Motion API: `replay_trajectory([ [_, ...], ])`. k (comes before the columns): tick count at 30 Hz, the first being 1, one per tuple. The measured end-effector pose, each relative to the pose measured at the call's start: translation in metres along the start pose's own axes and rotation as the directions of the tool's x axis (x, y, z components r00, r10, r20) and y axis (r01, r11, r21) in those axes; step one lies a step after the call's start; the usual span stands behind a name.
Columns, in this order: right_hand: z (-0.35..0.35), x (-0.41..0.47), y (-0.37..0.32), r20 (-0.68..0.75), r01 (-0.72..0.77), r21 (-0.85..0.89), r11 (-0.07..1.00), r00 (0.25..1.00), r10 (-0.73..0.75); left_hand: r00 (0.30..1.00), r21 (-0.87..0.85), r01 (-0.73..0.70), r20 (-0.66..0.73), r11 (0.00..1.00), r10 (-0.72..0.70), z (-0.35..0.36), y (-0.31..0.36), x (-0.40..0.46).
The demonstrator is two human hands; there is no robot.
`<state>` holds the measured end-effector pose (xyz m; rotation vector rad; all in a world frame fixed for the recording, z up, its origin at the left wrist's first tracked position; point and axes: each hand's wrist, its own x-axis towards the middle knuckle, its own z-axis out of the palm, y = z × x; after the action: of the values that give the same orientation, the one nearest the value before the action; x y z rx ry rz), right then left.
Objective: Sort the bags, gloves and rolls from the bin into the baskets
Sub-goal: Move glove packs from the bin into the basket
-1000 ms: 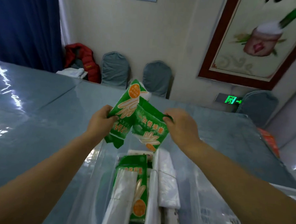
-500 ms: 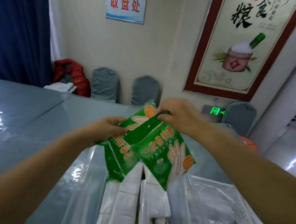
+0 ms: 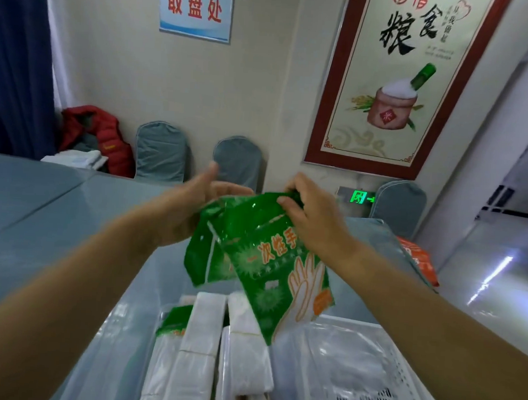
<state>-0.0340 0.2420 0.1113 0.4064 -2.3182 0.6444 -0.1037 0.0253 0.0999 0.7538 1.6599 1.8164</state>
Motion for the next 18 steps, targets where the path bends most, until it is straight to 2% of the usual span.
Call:
replay_trajectory([
  [2,-0.014,-0.004,0.012,-0.141,-0.055,0.05,0.997,0.988,0.061,0.994,-0.167,-0.088,-0.083,0.982,0.075,0.006,-0.001,0.004],
  [3,-0.021,-0.007,0.018,-0.199,-0.07,0.07,0.995,0.977,0.083,0.984,-0.189,-0.147,-0.133,0.971,0.123,0.013,-0.005,0.008],
  [5,-0.035,-0.012,0.031,-0.292,-0.083,0.107,0.991,0.95,0.111,0.936,-0.093,-0.21,-0.307,0.973,0.172,0.034,-0.019,0.02],
  [7,-0.047,-0.02,0.046,-0.354,-0.094,0.143,0.985,0.925,0.14,0.846,-0.004,-0.188,-0.508,0.982,0.16,0.067,-0.037,0.034],
  [8,-0.053,-0.025,0.055,-0.379,-0.1,0.151,0.983,0.913,0.152,0.82,0.013,-0.179,-0.551,0.984,0.156,0.088,-0.046,0.041],
  [10,-0.067,-0.036,0.076,-0.417,-0.117,0.181,0.976,0.89,0.184,0.831,0.016,-0.158,-0.538,0.987,0.142,0.133,-0.059,0.055],
  [13,-0.094,-0.053,0.109,-0.432,-0.145,0.279,0.949,0.864,0.259,0.836,-0.073,-0.173,-0.538,0.982,0.107,0.19,-0.07,0.084],
  [18,-0.131,-0.08,0.168,-0.359,-0.271,0.424,0.864,0.826,0.435,0.834,-0.227,-0.118,-0.552,0.967,-0.028,0.259,-0.079,0.133],
])
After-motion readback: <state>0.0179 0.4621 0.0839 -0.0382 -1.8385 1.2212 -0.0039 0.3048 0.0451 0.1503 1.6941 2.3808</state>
